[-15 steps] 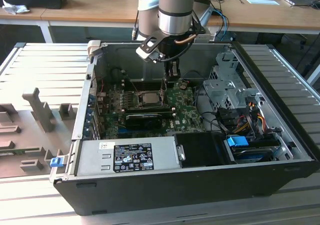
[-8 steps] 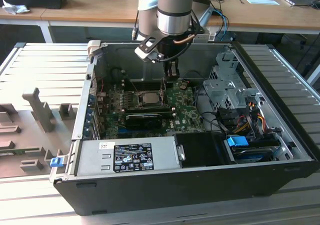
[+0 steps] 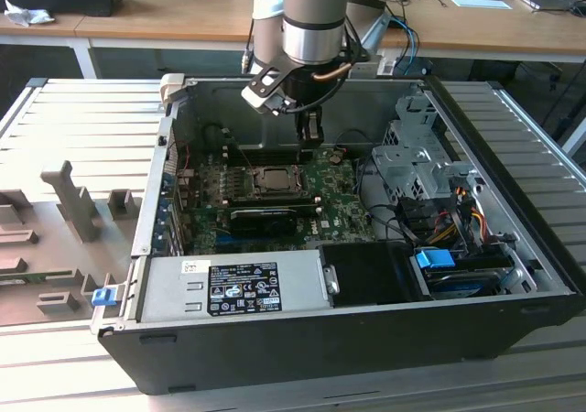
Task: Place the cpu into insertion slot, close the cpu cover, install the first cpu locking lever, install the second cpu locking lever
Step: 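Close the cpu cover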
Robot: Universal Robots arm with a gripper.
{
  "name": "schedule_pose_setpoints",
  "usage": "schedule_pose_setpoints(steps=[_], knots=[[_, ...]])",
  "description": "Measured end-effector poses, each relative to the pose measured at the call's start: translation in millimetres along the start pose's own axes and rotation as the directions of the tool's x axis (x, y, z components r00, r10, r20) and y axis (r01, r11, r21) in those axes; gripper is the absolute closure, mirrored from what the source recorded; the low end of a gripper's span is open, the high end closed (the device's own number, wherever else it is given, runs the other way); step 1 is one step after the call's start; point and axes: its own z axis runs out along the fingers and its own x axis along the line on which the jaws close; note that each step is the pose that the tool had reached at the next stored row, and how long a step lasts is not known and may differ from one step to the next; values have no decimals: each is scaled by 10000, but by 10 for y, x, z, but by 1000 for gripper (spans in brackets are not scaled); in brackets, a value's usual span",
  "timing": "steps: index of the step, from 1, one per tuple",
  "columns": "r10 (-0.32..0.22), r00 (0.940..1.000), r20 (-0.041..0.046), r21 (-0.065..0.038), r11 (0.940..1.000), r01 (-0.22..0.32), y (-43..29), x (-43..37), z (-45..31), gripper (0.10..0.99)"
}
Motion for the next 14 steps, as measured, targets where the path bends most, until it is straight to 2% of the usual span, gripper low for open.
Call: schedule_pose_setpoints(steps=[3,9,12,14], knots=[[1,10000,0,-1,10000,-1,-24,0,4,980],[-1,10000,1,1,10000,1,-88,0,127,980],[-35,10000,-1,7,10000,35,-186,0,178,980],[-174,9998,-9,53,9998,174,-403,-1,203,980]])
